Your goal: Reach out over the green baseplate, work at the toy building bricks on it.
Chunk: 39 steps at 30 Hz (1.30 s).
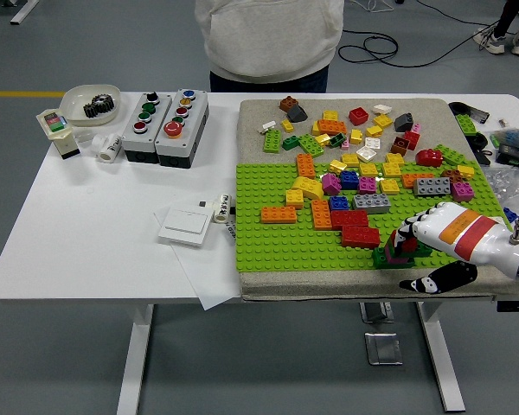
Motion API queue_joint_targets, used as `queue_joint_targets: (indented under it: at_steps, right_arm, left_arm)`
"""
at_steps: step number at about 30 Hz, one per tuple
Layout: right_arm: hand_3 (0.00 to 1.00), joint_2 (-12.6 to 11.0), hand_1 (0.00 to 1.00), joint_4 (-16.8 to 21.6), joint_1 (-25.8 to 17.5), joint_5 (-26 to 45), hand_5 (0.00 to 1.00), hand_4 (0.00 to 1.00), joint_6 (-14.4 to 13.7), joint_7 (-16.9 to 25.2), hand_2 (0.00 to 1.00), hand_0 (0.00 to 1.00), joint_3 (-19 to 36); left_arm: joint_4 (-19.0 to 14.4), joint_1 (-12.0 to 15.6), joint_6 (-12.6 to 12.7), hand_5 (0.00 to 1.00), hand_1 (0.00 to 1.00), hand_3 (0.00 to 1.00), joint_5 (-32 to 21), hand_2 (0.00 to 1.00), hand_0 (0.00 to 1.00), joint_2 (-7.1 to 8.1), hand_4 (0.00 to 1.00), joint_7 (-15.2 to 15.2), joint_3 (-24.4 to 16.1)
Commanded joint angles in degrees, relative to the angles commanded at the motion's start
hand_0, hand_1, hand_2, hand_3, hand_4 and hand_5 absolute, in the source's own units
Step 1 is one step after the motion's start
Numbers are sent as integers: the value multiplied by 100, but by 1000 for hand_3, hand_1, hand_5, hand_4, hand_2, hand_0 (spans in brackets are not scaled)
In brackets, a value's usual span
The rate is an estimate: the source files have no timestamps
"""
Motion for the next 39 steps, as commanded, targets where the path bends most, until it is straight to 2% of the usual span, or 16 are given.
queue_joint_targets:
  at_steps: [15, 31, 35, 39]
  right_arm:
    - [548, 6, 574, -9, 18, 2, 490, 870, -2, -1, 658, 468, -6]
    - [547, -42, 568, 205, 6, 144, 490, 869, -42, 9, 654, 468, 282]
    - [547, -14, 568, 142, -8, 198, 490, 869, -103, 0, 654, 468, 391]
    - [547, 41, 569, -26, 4, 304, 492, 867, -282, -65, 656, 468, 572]
  left_arm:
    - [0, -4, -3, 625, 725, 559, -32, 706, 604, 1, 583, -12, 16]
    - [10, 24, 7, 628, 725, 558, 37, 705, 599, -1, 585, 18, -27]
    - [10, 35, 12, 628, 725, 558, 49, 705, 599, -2, 585, 22, -38]
    - [10, 39, 14, 627, 725, 559, 67, 704, 599, 1, 585, 28, -43]
